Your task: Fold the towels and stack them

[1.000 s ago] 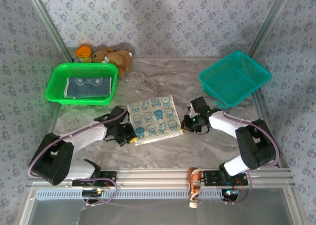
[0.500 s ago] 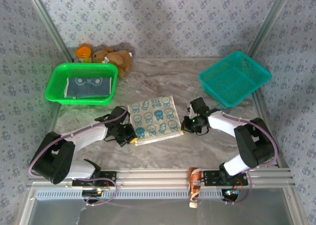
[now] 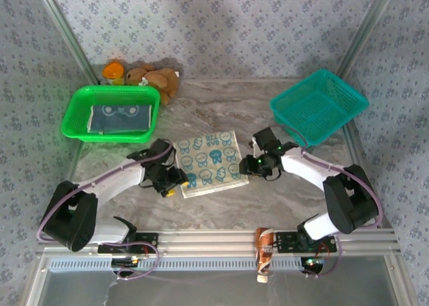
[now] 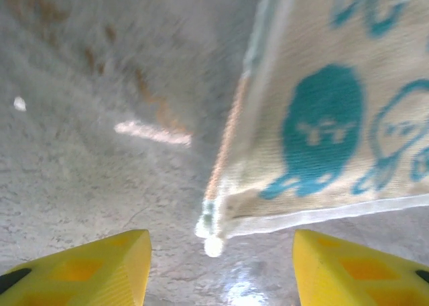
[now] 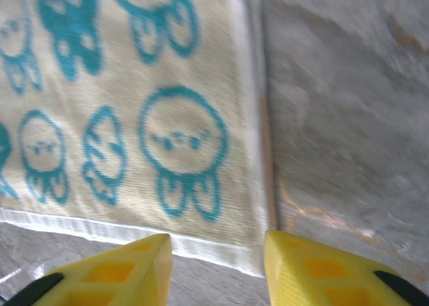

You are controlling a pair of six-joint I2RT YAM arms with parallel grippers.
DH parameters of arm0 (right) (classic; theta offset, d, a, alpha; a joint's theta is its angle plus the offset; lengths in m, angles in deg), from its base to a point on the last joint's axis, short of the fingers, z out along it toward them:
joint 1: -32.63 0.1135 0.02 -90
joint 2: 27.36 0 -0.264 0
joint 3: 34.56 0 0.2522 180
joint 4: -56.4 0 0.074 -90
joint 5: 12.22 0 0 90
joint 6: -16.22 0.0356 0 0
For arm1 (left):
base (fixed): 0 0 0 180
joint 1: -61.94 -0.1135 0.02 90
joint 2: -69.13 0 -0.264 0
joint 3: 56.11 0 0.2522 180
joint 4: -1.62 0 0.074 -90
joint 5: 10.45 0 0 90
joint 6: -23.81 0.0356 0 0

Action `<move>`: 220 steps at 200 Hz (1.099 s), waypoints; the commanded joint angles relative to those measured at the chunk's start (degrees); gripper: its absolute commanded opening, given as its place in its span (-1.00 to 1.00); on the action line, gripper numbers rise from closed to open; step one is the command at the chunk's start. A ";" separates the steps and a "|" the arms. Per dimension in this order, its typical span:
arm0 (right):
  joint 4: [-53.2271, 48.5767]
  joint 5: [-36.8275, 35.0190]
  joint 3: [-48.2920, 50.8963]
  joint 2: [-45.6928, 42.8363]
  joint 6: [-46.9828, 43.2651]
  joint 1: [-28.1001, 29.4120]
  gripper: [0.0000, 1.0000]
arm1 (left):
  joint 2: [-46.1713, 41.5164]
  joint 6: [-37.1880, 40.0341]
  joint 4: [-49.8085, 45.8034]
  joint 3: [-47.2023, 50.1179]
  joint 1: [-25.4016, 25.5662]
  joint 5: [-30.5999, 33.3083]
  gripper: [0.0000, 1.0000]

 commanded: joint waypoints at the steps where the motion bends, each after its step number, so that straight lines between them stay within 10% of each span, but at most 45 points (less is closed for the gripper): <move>1: -1.96 -3.10 -3.32 0.99 -3.40 2.13 -0.29 | 1.24 6.00 -2.65 -4.78 -1.06 1.85 0.09; 71: 3.40 -4.48 -5.29 11.51 -4.63 6.63 -0.49 | 14.04 8.09 8.88 -9.08 -0.95 -0.81 -0.46; 220: 2.84 -9.34 6.86 -2.92 11.06 17.81 -0.44 | 1.52 9.11 2.27 2.27 2.72 1.21 -0.48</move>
